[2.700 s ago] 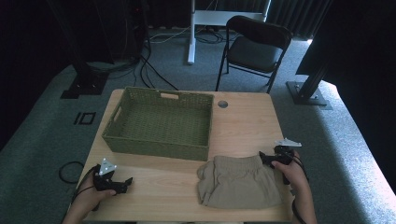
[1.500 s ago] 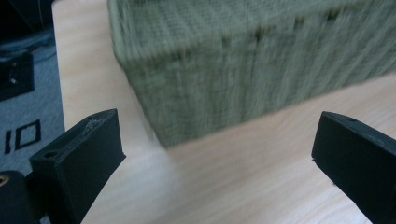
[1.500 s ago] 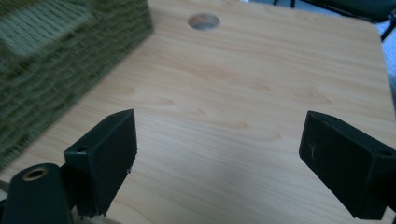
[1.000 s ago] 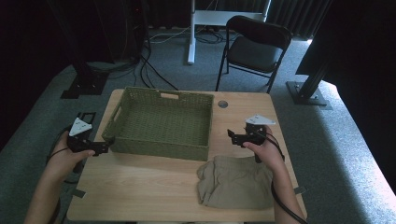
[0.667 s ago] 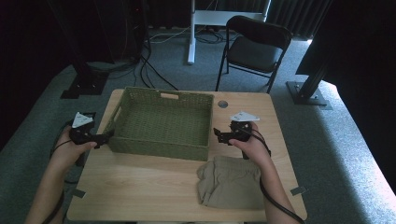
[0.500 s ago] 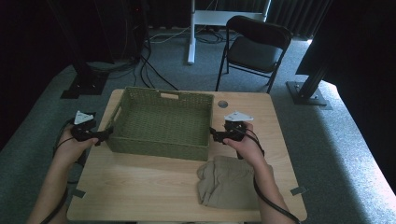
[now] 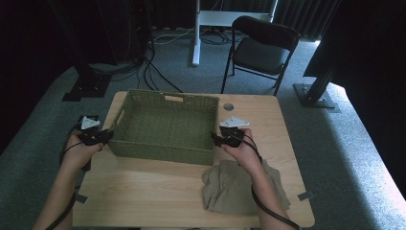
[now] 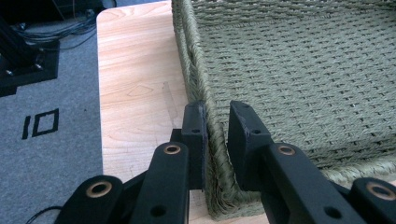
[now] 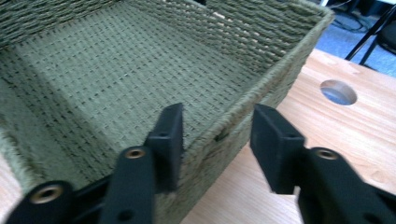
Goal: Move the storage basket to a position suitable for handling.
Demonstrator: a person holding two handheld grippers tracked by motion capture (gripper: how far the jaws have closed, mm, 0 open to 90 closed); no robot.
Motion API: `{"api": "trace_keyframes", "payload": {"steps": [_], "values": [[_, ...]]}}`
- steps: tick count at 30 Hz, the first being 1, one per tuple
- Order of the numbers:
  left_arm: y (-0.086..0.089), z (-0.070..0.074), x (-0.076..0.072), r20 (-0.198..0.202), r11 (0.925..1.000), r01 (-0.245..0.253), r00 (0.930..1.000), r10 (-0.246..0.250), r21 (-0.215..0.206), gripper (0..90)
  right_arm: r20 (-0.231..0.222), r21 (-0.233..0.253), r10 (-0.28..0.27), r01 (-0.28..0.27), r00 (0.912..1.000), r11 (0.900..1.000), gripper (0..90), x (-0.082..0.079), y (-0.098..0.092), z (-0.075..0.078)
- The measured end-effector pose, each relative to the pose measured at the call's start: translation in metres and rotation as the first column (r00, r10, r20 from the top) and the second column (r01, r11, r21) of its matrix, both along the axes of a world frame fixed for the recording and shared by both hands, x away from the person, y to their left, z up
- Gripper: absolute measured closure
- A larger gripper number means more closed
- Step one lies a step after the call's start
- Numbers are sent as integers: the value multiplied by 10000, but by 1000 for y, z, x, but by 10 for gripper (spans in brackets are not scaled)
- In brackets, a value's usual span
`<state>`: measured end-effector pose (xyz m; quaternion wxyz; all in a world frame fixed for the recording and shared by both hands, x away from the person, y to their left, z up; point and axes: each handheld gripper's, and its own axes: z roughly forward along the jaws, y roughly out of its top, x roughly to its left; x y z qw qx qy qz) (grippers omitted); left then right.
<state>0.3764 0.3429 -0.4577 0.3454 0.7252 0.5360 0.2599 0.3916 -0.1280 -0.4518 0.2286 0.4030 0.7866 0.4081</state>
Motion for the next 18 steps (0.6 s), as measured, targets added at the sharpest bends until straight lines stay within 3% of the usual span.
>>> {"api": "trace_keyframes", "payload": {"steps": [7, 13, 18], "values": [[-2, -1, -10, -62, 9995, -86, 9999, 85, -296, 796, -153, -50, -11, 10, 9999, 10000, 657, 3, 4, -2], [-5, -2, -19, -54, 9988, -138, 9999, 136, -475, 791, -285, -17, -342, 341, 9990, 9994, 679, 7, 4, -2], [-9, -3, -26, -16, 9980, -258, 9997, 257, -569, 787, -176, -322, -482, 476, 9987, 9983, 714, 11, 5, 0]]}}
